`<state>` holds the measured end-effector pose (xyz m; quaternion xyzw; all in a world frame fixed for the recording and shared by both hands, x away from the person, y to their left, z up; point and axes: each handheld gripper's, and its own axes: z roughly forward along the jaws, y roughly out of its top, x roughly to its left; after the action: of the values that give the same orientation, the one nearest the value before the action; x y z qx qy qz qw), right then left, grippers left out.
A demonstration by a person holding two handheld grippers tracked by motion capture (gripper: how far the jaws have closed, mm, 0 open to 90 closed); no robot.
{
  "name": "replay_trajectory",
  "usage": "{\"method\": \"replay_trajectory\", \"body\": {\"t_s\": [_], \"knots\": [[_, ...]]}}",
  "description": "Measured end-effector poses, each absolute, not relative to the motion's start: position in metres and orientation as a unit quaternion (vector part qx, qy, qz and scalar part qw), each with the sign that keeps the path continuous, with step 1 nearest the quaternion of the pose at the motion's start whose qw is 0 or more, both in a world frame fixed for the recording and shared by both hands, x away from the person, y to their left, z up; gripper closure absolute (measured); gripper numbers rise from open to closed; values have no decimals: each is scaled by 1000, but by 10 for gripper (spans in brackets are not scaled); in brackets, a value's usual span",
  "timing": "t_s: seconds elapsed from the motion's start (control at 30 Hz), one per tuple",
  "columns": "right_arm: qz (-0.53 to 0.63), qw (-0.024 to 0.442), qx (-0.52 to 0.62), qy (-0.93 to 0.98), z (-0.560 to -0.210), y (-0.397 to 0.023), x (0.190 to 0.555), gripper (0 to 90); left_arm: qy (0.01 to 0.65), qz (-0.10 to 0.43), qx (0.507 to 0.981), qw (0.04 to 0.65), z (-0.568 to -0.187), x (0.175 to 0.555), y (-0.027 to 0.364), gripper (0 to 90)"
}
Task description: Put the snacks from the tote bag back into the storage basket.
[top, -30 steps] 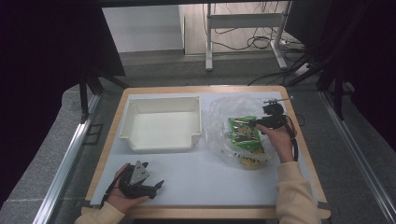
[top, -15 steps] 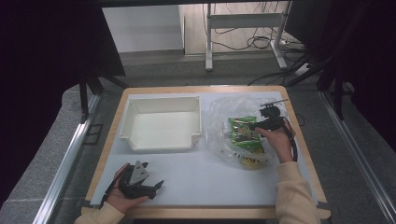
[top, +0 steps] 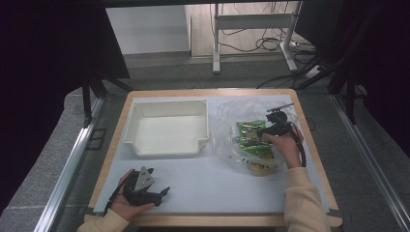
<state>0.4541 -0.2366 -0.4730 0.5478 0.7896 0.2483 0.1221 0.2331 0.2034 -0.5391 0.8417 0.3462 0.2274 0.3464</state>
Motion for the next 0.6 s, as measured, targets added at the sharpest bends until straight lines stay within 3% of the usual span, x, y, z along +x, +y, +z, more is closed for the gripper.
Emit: {"method": "replay_trajectory", "body": {"t_s": [0.23,0.6], "knots": [[242,121,550,790,-476,-237,456,536,346,227,842,347,-539,233,204,135],[213,125,562,789,-483,-239,460,557,346,226,842,348,-539,233,204,135]]}}
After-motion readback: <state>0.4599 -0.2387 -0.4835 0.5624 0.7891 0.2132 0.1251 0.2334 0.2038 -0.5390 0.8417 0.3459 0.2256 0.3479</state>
